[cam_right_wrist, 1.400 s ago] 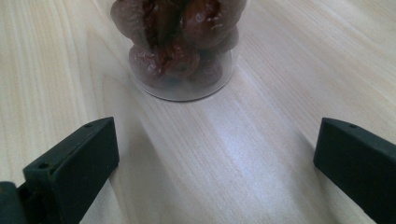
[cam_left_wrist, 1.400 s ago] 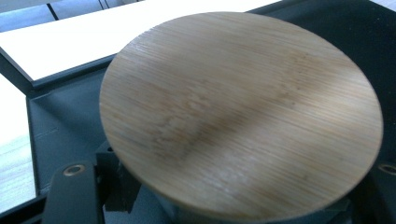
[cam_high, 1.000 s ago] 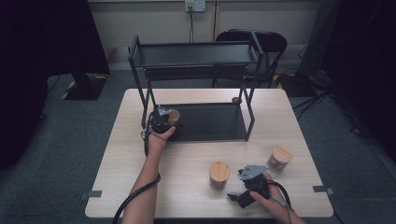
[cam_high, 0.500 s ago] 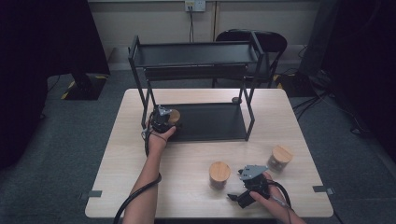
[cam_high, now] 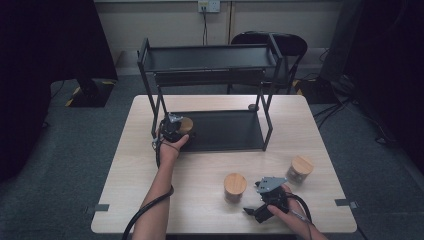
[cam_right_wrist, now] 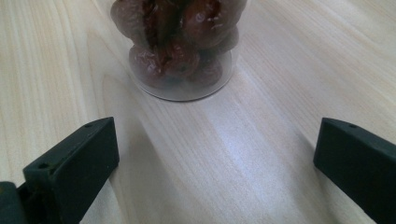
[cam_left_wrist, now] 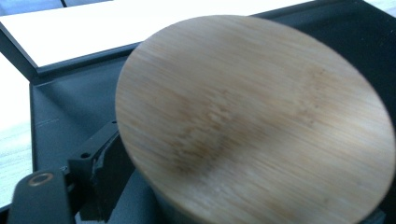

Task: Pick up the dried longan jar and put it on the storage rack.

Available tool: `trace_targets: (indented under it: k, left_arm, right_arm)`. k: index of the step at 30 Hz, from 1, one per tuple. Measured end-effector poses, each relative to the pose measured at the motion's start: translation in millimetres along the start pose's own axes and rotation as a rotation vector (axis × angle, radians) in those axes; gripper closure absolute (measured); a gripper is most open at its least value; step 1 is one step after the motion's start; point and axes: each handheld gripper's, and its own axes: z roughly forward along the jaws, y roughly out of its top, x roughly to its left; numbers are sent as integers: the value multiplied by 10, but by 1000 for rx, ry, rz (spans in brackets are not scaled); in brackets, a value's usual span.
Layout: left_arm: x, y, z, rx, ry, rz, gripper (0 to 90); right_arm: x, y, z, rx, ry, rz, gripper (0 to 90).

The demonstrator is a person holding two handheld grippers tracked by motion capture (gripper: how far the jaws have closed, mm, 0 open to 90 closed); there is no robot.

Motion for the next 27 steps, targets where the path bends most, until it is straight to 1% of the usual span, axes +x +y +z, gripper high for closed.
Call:
trace_targets:
  k: [2, 10, 12, 19, 22, 27]
  left_arm:
    - [-6, 4, -4, 4, 2, -8, 103]
    - [-30, -23, -15, 11, 6, -29, 73]
    - [-34, -27, -22, 19, 10, -24, 71]
    - [-49, -36, -54, 23, 6, -29, 71]
    - [-56, -40, -68, 26, 11, -24, 69]
    - [-66, -53, -94, 27, 11, -28, 69]
  right_arm:
    - [0, 0, 0, 0, 0, 0, 0]
    - [0, 0, 0, 0, 0, 0, 0]
    - [0, 0, 0, 0, 0, 0, 0]
    - [0, 0, 0, 0, 0, 0, 0]
    - [0, 0, 0, 0, 0, 0, 0]
    - [0, 0, 0, 0, 0, 0, 0]
